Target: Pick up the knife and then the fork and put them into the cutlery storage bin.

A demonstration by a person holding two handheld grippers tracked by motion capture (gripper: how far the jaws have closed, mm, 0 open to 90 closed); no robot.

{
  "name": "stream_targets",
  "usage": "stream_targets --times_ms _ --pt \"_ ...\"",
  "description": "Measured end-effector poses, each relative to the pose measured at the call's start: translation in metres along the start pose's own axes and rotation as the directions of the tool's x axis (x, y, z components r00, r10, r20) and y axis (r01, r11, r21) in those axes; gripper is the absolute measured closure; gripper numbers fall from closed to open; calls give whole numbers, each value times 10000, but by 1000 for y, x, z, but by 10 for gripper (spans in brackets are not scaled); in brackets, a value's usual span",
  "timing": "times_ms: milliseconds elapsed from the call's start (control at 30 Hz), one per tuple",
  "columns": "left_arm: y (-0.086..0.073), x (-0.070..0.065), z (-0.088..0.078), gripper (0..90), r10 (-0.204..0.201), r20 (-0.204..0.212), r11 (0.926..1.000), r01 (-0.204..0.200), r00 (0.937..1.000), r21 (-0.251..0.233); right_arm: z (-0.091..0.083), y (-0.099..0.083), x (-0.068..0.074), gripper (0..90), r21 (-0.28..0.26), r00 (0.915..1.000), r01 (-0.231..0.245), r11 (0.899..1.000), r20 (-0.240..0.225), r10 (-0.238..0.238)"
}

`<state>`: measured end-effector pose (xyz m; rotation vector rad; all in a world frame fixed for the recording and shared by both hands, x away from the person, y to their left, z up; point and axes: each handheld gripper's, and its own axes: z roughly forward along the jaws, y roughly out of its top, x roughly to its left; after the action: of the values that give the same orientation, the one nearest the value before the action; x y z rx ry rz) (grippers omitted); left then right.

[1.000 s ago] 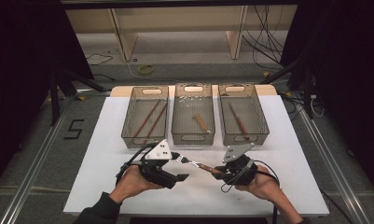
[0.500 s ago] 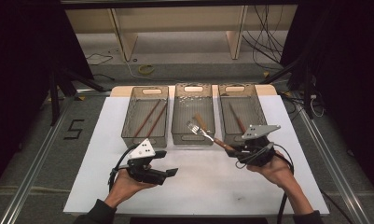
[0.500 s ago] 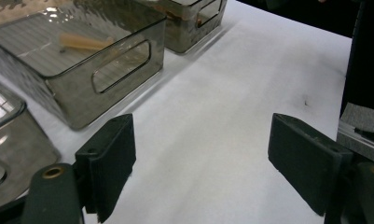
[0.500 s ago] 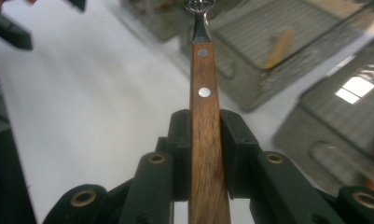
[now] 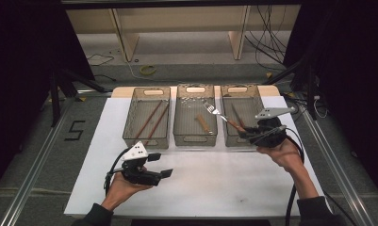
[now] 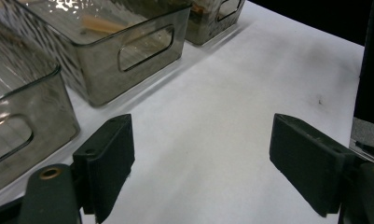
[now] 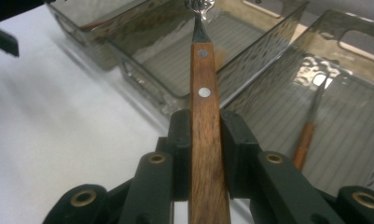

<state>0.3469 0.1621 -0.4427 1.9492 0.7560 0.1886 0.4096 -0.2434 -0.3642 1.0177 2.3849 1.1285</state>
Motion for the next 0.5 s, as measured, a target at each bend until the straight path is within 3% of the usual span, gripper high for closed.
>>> stream_targets --times_ms 233,333,500 --pt "-7 5 -4 214 -194 -178 9998 193 9997 -37 3 9 -23 761 13 9956 -589 9983 735 586" --pt "-8 6 -7 214 -265 -250 9995 260 9993 -193 10 12 -39 760 114 9886 -1021 9947 1127 1002" --pt "-10 9 -10 212 -355 -344 9984 340 9988 -441 19 11 -52 761 297 9798 -1409 9896 1472 1351"
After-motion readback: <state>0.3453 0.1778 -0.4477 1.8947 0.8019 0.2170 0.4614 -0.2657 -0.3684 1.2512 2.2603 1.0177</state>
